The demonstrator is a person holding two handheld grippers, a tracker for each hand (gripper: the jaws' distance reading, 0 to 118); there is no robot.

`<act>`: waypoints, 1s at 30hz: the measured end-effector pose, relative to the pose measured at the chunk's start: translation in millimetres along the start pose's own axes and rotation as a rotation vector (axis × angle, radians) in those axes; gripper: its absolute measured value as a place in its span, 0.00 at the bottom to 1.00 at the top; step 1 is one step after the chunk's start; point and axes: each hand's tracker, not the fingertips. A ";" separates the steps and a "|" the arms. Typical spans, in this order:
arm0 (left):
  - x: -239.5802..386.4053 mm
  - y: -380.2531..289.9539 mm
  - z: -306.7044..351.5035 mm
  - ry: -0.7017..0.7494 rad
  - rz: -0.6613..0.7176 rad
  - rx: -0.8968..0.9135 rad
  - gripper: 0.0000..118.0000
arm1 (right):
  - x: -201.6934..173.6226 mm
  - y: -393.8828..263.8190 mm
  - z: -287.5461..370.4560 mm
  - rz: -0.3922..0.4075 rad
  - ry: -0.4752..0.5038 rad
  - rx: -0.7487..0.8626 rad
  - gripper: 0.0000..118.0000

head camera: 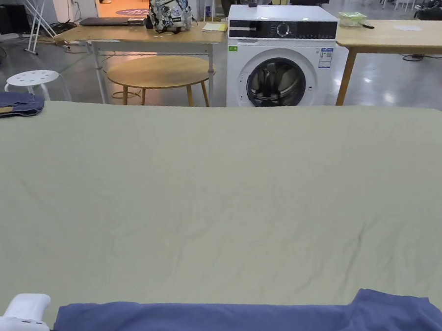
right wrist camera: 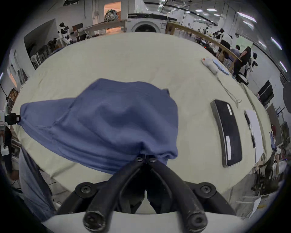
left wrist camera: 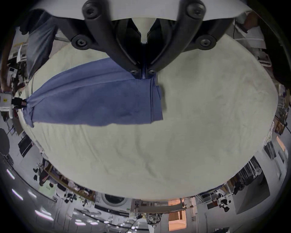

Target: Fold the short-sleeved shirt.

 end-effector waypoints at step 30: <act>121.8 38.8 82.6 0.101 -0.011 0.889 0.25 | -114.7 65.8 104.1 -0.136 -0.079 0.898 0.32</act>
